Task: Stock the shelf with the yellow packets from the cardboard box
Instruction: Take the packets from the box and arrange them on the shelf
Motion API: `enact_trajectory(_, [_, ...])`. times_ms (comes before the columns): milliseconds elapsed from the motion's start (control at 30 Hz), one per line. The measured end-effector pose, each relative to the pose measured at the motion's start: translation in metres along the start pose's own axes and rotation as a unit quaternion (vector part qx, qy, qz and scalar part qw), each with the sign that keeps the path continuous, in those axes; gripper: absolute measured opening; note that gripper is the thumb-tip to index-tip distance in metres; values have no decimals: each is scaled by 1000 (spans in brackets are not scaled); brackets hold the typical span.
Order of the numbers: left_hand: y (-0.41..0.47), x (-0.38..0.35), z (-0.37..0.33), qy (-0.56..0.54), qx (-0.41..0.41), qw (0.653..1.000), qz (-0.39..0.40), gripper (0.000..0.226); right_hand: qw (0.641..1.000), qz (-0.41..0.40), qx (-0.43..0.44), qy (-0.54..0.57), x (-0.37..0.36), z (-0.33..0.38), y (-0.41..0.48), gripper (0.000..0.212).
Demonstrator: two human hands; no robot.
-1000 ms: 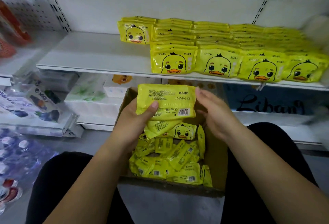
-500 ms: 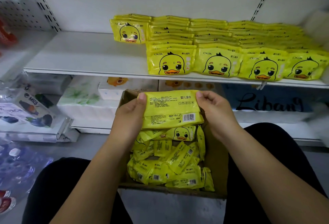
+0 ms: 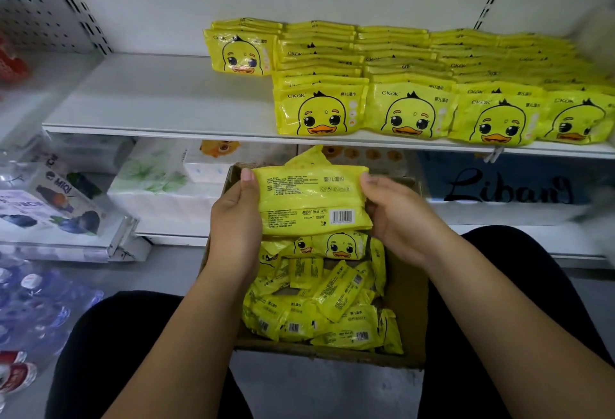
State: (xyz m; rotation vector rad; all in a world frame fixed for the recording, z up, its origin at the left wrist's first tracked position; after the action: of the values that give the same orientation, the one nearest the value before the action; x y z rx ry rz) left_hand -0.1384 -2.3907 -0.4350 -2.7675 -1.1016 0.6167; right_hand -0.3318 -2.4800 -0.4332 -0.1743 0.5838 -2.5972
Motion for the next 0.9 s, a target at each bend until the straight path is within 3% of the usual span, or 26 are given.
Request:
enact_trajectory(100, [2, 2, -3, -21, 3, 1000, -18, 39, 992, 93, 10, -84, -5, -5, -9, 34])
enact_trajectory(200, [6, 6, 1, 20, -15, 999, -32, 45, 995, 3, 62, -77, 2, -1, -7, 17])
enact_trajectory(367, [5, 13, 11, 218, -72, 972, -48, 51, 986, -118, 117, -30, 13, 7, -6, 7])
enact_trajectory(500, [1, 3, 18, 219, -50, 974, 15, 58, 959, -198, 178, -94, 15, 10, -13, 3])
enact_trajectory(600, [-6, -11, 23, 173, -27, 981, 85, 69, 943, -131, 231, -199, -7, 5, -19, 13])
enact_trajectory(733, [-10, -13, 23, 155, -57, 981, 105, 99, 919, -77, 269, -279, -32, -14, -21, 16])
enact_trajectory(833, [-10, -15, 21, 60, 34, 985, 157, 86, 898, -32, 292, -328, -34, -8, -19, 44])
enact_trajectory(900, [-8, -16, 17, 33, 53, 983, 175, 81, 884, 14, 307, -353, -38, -5, -20, 51])
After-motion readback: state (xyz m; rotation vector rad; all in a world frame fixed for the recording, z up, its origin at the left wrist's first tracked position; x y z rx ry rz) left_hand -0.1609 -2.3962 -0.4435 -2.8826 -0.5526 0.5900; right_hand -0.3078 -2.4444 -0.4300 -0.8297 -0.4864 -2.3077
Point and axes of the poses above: each hand's wrist, its own y-axis towards the middle knuckle, its own x-axis out of the back of the hand, z = x × y, the point moved 3 cm from there along y, towards the middle knuckle, and after that the axes turned 15 degrees about -y, right-handed, at the moved point
